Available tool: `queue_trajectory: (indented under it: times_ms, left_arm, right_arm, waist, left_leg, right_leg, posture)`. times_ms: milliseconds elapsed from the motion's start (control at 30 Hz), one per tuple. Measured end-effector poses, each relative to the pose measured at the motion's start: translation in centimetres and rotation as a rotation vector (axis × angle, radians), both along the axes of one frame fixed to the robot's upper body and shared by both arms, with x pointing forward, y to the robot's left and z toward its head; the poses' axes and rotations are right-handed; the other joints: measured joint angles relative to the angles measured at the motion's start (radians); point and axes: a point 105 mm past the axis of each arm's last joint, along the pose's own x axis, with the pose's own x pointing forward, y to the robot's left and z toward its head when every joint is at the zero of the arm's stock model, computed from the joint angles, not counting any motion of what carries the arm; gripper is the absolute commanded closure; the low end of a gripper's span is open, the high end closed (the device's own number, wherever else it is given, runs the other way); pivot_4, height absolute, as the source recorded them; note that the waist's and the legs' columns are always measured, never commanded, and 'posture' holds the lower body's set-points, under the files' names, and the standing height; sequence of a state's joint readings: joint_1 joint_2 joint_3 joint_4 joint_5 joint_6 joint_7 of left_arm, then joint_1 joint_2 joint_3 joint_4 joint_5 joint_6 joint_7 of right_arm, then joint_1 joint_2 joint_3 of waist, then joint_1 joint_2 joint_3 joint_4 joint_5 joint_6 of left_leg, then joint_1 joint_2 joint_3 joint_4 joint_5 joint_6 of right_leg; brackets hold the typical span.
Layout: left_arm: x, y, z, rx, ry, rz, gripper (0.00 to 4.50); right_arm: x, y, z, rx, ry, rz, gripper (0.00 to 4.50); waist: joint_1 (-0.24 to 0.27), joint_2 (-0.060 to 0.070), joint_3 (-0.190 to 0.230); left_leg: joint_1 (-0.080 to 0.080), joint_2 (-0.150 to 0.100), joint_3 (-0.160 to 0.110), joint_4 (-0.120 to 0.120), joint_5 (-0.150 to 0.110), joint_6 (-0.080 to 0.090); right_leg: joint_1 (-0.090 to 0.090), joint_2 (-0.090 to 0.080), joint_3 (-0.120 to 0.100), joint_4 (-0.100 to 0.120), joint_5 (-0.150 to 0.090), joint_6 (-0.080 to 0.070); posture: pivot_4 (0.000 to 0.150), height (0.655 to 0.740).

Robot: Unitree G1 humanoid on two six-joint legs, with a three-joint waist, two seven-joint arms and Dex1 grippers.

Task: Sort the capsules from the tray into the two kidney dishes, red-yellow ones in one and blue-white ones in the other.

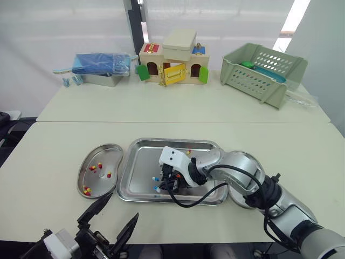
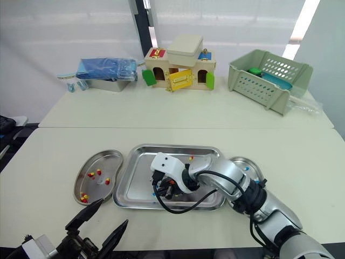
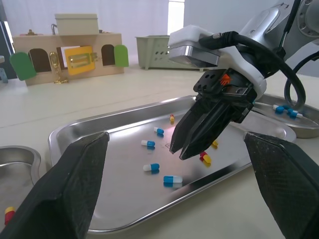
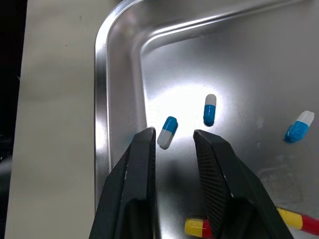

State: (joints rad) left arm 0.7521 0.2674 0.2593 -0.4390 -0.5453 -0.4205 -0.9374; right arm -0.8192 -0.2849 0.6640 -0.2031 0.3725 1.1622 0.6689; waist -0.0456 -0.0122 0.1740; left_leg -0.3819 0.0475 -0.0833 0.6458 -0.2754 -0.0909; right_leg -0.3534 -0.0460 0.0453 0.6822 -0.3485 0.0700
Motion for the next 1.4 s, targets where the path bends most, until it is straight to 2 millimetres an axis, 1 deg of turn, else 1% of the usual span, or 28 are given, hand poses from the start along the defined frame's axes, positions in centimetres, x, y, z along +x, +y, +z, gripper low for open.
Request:
queue_trajectory:
  times_ms: [200, 567, 733, 967, 1033, 1067, 1167, 1200, 1400]
  left_arm:
    - [-0.2, 0.3, -0.4, 0.008, 0.044, 0.017, 0.00]
    - [0.0, 0.6, -0.3, 0.018, 0.047, 0.027, 0.00]
    - [0.0, 0.4, 0.0, 0.021, 0.034, 0.021, 0.00]
    - [-0.4, 0.4, -0.1, 0.024, 0.045, 0.022, 0.00]
    - [-0.5, 0.5, -0.1, 0.028, 0.043, 0.025, 0.00]
    - [-0.6, 0.6, -0.1, 0.030, 0.042, 0.025, 0.00]
    - [-0.7, 0.9, -0.5, 0.036, 0.054, 0.030, 0.00]
    - [-0.7, 1.0, -0.6, 0.036, 0.056, 0.031, 0.00]
    - [-0.6, 1.2, -0.9, 0.042, 0.056, 0.022, 0.00]
  right_arm:
    - [0.2, 0.4, -0.7, -0.025, -0.006, -0.003, 3.14]
    - [-0.6, 1.8, -0.8, -0.006, 0.004, 0.032, 3.14]
    - [-1.1, 2.0, -1.8, -0.044, 0.005, 0.048, 3.14]
    - [-1.1, 2.2, -2.0, -0.057, -0.053, 0.075, 3.14]
    - [-1.0, 2.2, -2.1, -0.063, -0.071, 0.082, 3.55]
    - [-0.9, 2.2, -2.2, -0.068, -0.085, 0.084, 3.67]
    - [-0.7, 2.1, -2.2, -0.074, -0.113, 0.090, 4.37]
    - [-0.7, 2.1, -2.2, -0.075, -0.117, 0.094, 4.50]
    - [-0.8, 2.1, -2.2, -0.077, -0.121, 0.110, 4.50]
  waist:
    - [-0.005, 0.000, 0.000]
    - [-0.005, 0.000, 0.000]
    - [-0.005, 0.000, 0.000]
    - [-0.009, 0.000, 0.000]
    - [-0.009, 0.000, 0.000]
    - [-0.009, 0.000, 0.000]
    - [-0.009, 0.000, 0.000]
    - [-0.009, 0.000, 0.000]
    - [-0.009, 0.000, 0.000]
  left_leg:
    - [0.000, 0.000, 0.000, 0.000, 0.000, 0.000]
    - [0.000, 0.000, 0.000, -0.001, 0.000, 0.000]
    - [0.000, 0.000, 0.000, -0.001, 0.000, 0.000]
    - [0.000, 0.000, 0.000, -0.001, 0.000, 0.000]
    - [0.000, 0.000, 0.000, -0.001, 0.000, 0.000]
    - [0.000, 0.000, 0.000, -0.001, 0.000, 0.000]
    - [0.000, 0.000, 0.000, -0.001, 0.000, 0.000]
    - [0.000, 0.000, 0.000, -0.001, 0.000, 0.000]
    - [0.000, 0.000, 0.000, -0.001, 0.000, 0.000]
  right_leg:
    - [0.000, 0.000, 0.000, 0.000, 0.000, 0.000]
    - [-0.001, 0.000, 0.000, 0.000, 0.000, 0.000]
    - [-0.001, 0.000, 0.000, 0.000, 0.000, 0.000]
    - [-0.001, 0.000, 0.000, 0.000, 0.000, 0.000]
    - [-0.001, 0.000, 0.000, 0.000, 0.000, 0.000]
    - [-0.001, 0.000, 0.000, 0.000, 0.000, 0.000]
    - [-0.001, 0.000, 0.000, 0.000, 0.000, 0.000]
    - [-0.001, 0.000, 0.000, 0.000, 0.000, 0.000]
    - [-0.001, 0.000, 0.000, -0.001, 0.000, -0.001]
  posture:
    - [0.150, 0.7400]
    - [0.150, 0.7400]
    - [0.150, 0.7400]
    - [0.150, 0.7400]
    - [0.150, 0.7400]
    - [0.150, 0.7400]
    - [0.150, 0.7400]
    - [0.150, 0.7400]
    - [0.150, 0.7400]
